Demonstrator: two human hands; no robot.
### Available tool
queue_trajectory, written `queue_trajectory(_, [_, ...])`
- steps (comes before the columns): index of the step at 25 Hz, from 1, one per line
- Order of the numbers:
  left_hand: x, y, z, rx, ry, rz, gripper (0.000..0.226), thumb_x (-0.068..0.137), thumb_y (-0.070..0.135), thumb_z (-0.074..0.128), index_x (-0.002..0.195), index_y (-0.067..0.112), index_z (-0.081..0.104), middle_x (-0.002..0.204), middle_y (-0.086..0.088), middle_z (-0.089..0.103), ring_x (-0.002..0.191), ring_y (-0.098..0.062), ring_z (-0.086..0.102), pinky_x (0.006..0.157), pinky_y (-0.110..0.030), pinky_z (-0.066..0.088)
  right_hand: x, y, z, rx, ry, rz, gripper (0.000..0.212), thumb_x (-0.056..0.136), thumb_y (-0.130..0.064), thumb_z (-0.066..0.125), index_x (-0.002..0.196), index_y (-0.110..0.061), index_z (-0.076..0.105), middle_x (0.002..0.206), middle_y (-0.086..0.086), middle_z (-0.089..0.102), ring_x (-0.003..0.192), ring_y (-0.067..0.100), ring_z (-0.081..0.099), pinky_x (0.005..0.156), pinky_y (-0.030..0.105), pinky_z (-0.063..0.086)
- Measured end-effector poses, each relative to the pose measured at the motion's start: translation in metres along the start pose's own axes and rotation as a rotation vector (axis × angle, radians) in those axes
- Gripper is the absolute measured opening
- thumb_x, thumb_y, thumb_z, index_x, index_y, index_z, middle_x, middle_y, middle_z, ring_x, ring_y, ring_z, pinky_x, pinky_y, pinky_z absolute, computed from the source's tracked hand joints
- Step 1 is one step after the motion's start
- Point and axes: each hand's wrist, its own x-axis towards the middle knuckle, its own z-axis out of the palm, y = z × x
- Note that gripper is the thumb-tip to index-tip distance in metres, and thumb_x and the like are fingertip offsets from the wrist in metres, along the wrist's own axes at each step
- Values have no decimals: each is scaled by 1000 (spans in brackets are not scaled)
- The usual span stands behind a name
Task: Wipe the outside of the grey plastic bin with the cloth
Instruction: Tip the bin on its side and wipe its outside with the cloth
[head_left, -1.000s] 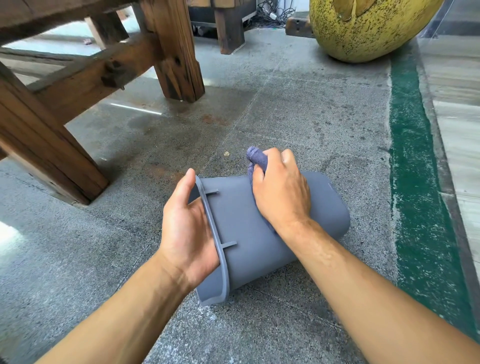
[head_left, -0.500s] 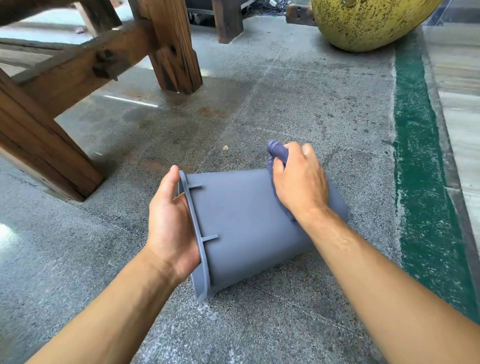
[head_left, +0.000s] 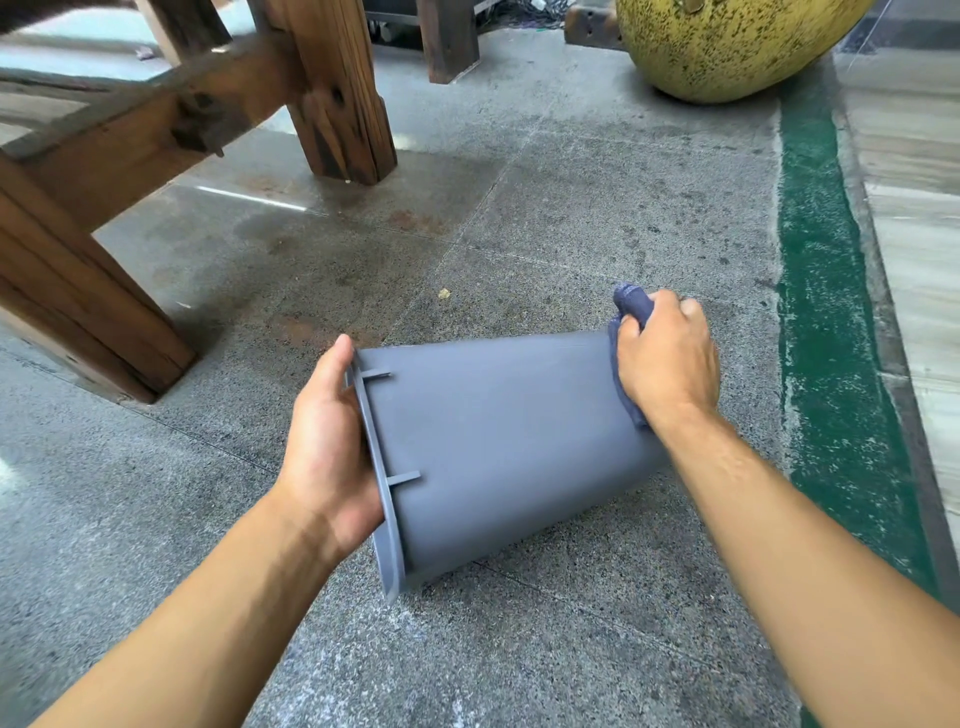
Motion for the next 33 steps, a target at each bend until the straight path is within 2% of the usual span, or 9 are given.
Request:
queue_trajectory(7, [-7,2,-4,67,-10,22,55,95,60,45,99,14,74,94,-13,79,76,-28,76,73,-36,59,5,33,-6,94,-59,183,30,97,-32,53,114,-9,62,117,18,64,108,40,61,89,43,47])
queue_trajectory(14, [-19,2,-1,197,41,72,35,89,53,64,91,21,78,91,-8,80,71,-24,76,64,-35,61,-21,57,-36,816,-73,508,25,92,-32,72,82,-9,71,77,4,73,64,18,66,51,19,49])
queue_trajectory(18, [-22,7,0,294,118,143,37,90,49,67,103,15,74,96,-11,81,76,-27,77,75,-42,62,-13,49,-69,1318,-347,519,35,102,-45,53,119,-17,67,109,12,77,98,26,75,81,45,60])
queue_trajectory(20, [-24,7,1,330,132,169,40,91,51,66,103,13,75,97,-10,81,84,-30,77,84,-48,60,-16,38,-76,1457,-503,548,45,103,-50,46,119,-13,66,107,16,77,96,31,76,84,50,60])
queue_trajectory(23, [-25,4,5,378,129,221,39,92,50,65,100,14,75,97,-10,81,84,-29,77,78,-43,61,-31,21,-75,1772,-713,644,36,98,-39,46,78,-9,52,60,1,53,40,12,52,39,22,49])
queue_trajectory(25, [-24,3,4,394,132,256,35,93,49,64,92,16,74,92,-7,81,75,-24,75,70,-35,59,-37,15,-65,1937,-902,626,39,99,-44,45,73,-15,43,63,-9,27,37,6,27,28,20,35])
queue_trajectory(28, [-22,4,5,396,145,279,35,94,50,63,86,17,73,84,-4,81,69,-20,74,65,-32,58,-47,5,-48,2029,-1225,479,62,94,-73,43,82,-12,43,69,-7,23,44,6,25,33,18,30])
queue_trajectory(30, [-21,4,8,394,139,293,34,95,49,62,86,17,71,82,-6,80,69,-22,72,67,-33,57,-56,-10,-45,1964,-1323,377,68,86,-77,52,90,-10,45,67,-4,32,44,6,31,35,17,30])
queue_trajectory(33, [-16,-1,15,403,121,339,32,95,49,62,90,18,67,85,-9,74,76,-24,66,75,-39,51,-56,-36,-52,1526,-1006,187,43,80,-44,72,102,-12,55,70,2,53,49,10,51,39,22,45])
